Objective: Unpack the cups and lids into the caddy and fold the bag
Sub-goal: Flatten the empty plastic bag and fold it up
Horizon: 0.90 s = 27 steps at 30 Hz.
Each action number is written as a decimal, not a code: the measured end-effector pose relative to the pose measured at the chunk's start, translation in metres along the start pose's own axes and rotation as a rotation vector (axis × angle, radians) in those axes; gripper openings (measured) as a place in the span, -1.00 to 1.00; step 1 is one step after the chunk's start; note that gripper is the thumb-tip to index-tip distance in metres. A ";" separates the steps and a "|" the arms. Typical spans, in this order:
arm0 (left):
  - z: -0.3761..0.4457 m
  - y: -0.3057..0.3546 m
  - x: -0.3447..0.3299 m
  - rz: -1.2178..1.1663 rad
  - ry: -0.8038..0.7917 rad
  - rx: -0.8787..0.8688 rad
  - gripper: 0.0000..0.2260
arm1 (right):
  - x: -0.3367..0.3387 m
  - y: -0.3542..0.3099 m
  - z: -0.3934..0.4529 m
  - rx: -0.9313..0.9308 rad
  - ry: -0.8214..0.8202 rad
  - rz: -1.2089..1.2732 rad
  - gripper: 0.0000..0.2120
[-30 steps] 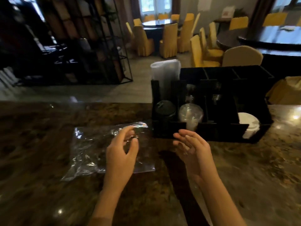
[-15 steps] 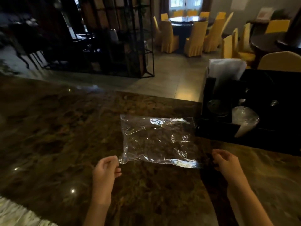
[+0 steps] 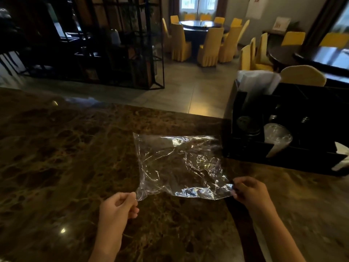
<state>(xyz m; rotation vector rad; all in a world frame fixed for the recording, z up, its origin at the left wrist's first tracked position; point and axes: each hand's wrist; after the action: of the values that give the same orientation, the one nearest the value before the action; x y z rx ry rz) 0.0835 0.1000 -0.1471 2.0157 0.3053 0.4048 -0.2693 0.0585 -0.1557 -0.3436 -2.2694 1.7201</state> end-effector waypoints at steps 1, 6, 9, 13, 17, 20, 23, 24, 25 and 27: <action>0.001 0.000 0.004 -0.016 0.011 0.015 -0.91 | 0.001 0.002 -0.002 0.021 -0.004 0.002 -0.90; 0.010 -0.007 0.030 -0.029 0.106 0.035 -0.90 | 0.008 0.010 -0.024 0.137 -0.005 -0.046 -0.87; 0.014 -0.017 0.044 -0.001 0.129 0.072 -0.91 | 0.014 0.014 -0.041 0.151 -0.012 -0.074 -0.83; 0.014 -0.029 0.056 0.022 0.133 0.125 -0.96 | 0.024 0.015 -0.062 0.086 -0.117 -0.127 -0.58; 0.003 -0.032 0.073 0.060 0.101 0.106 -0.85 | 0.046 0.008 -0.080 -0.068 -0.379 -0.133 -0.35; -0.005 -0.027 0.088 0.154 0.001 0.116 -0.82 | 0.062 0.005 -0.086 -0.179 -0.507 -0.120 -0.29; -0.012 -0.016 0.101 0.268 -0.150 0.138 -0.82 | 0.070 0.009 -0.080 -0.168 -0.381 -0.146 -0.35; -0.014 -0.011 0.103 0.307 -0.187 0.138 -0.85 | 0.070 0.009 -0.076 -0.139 -0.310 -0.149 -0.42; -0.013 -0.007 0.105 0.341 -0.209 0.132 -0.88 | 0.067 0.007 -0.071 -0.087 -0.244 -0.163 -0.48; -0.004 0.002 0.105 0.391 -0.193 0.093 -0.88 | 0.057 0.001 -0.056 0.052 -0.157 -0.216 -0.58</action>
<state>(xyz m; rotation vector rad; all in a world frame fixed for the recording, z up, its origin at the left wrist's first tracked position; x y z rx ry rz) 0.1774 0.1424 -0.1272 2.1890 -0.1977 0.4383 -0.3027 0.1293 -0.1382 0.0488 -2.2657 1.7436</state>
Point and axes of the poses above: each hand's wrist, its own z-axis towards the middle knuckle, its own x-axis out of the back of the hand, y = z × x, and after that the axes turned 7 degrees about x, right-handed
